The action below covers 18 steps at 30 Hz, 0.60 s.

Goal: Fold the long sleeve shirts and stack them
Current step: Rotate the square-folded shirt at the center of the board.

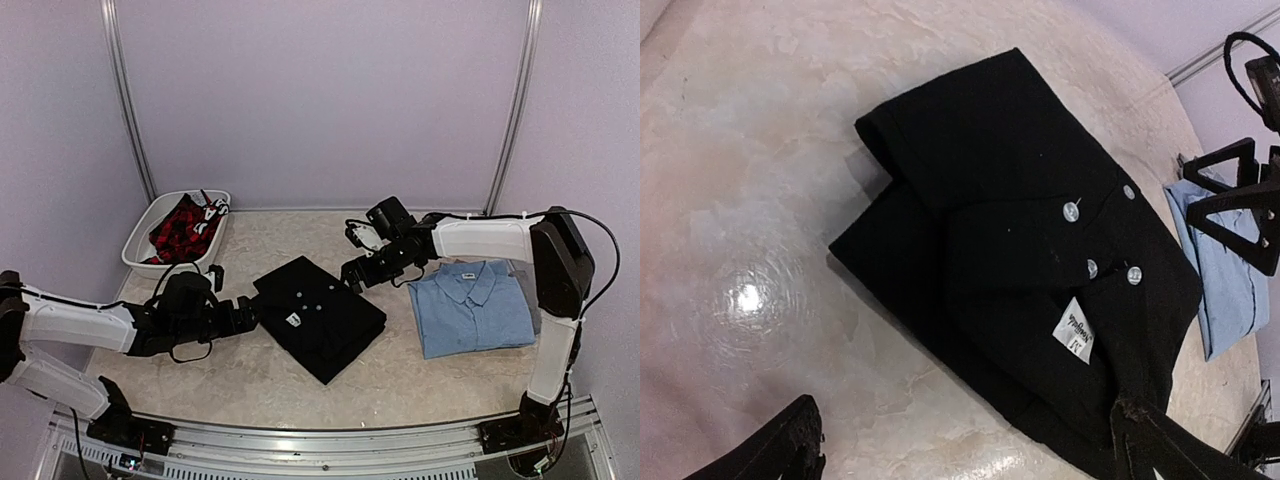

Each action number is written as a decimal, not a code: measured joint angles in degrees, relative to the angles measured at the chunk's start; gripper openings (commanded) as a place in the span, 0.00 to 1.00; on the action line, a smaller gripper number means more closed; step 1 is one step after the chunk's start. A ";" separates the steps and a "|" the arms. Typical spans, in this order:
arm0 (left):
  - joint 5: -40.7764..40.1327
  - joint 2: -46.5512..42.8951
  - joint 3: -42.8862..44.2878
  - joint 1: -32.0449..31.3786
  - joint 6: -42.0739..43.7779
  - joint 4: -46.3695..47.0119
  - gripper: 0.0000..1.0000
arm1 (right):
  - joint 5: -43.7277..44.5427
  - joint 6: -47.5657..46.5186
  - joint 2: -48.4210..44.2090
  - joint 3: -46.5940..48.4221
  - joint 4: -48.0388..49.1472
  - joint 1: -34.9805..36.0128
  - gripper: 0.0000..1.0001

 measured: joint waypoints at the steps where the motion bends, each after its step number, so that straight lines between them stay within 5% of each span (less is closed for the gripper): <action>1: 0.72 1.57 0.00 0.00 -1.03 0.92 0.95 | -1.66 0.22 0.00 -0.83 0.98 -0.68 0.98; 18: 14.51 22.29 5.11 3.10 -9.25 16.65 0.92 | -18.97 6.88 -5.07 -21.77 15.06 -2.08 0.94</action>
